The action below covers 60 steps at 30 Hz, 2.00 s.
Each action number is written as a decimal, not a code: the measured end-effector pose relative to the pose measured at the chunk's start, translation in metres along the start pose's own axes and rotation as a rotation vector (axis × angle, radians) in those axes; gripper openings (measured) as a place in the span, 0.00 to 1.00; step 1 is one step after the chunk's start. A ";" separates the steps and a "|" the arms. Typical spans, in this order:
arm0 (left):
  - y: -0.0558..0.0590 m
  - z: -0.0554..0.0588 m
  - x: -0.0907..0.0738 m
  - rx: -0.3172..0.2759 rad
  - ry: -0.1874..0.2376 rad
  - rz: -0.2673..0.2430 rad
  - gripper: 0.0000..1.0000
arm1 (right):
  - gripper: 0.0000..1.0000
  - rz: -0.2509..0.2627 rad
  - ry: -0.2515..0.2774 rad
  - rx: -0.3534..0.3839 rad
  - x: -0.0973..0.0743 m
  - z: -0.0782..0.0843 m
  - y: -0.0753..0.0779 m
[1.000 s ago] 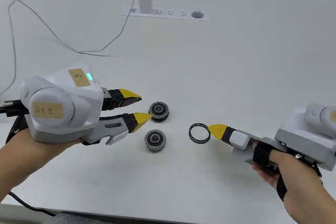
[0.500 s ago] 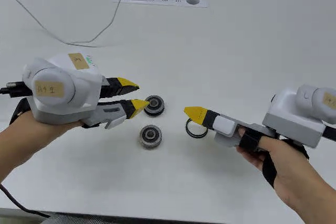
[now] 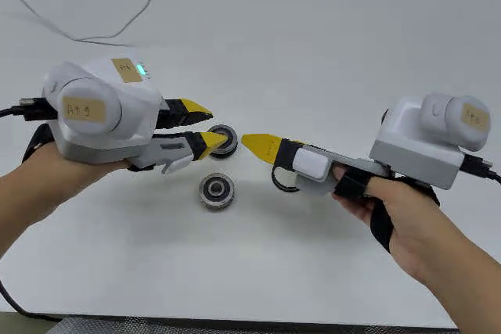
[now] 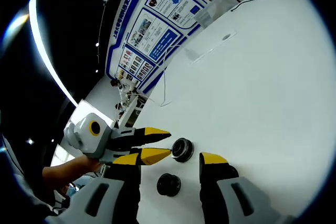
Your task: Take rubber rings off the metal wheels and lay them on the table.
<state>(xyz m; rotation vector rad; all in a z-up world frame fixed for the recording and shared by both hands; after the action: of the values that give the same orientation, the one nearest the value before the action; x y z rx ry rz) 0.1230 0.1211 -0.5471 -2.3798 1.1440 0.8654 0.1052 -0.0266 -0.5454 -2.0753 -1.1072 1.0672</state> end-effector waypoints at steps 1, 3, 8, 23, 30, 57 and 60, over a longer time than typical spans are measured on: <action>0.000 0.001 0.001 0.000 -0.005 0.004 0.21 | 0.46 -0.003 -0.003 0.002 0.001 0.000 0.000; 0.001 0.002 0.001 -0.001 -0.005 0.008 0.21 | 0.46 -0.009 -0.003 0.005 0.002 0.000 -0.001; 0.001 0.001 0.003 0.002 -0.006 0.018 0.20 | 0.46 -0.019 -0.016 0.007 0.006 0.001 0.000; 0.004 0.004 0.010 -0.012 -0.015 0.048 0.19 | 0.45 -0.014 -0.018 0.029 0.008 0.001 0.003; 0.003 0.005 0.009 -0.021 -0.012 0.053 0.16 | 0.45 -0.024 -0.005 0.049 0.010 0.000 0.001; 0.002 0.007 0.011 0.028 -0.024 0.053 0.13 | 0.57 -0.080 0.000 0.113 0.033 0.002 -0.006; 0.001 0.007 0.011 0.023 -0.020 0.054 0.13 | 0.59 -0.083 0.000 0.123 0.037 0.003 -0.006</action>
<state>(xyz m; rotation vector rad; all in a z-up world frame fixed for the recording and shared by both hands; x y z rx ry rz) 0.1248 0.1182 -0.5596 -2.3259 1.2093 0.8868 0.1132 0.0085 -0.5566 -1.9173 -1.0902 1.0674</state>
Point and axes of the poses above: the centre of the closed fingertips' face, and the gripper's own axes: x roughly forward along the fingers, y roughly to its right, z roughly out of its underside, the point moved 7 cm from there along -x, roughly backward along the fingers, and after that the axes turned 7 degrees about -y, right-handed, at the moved point
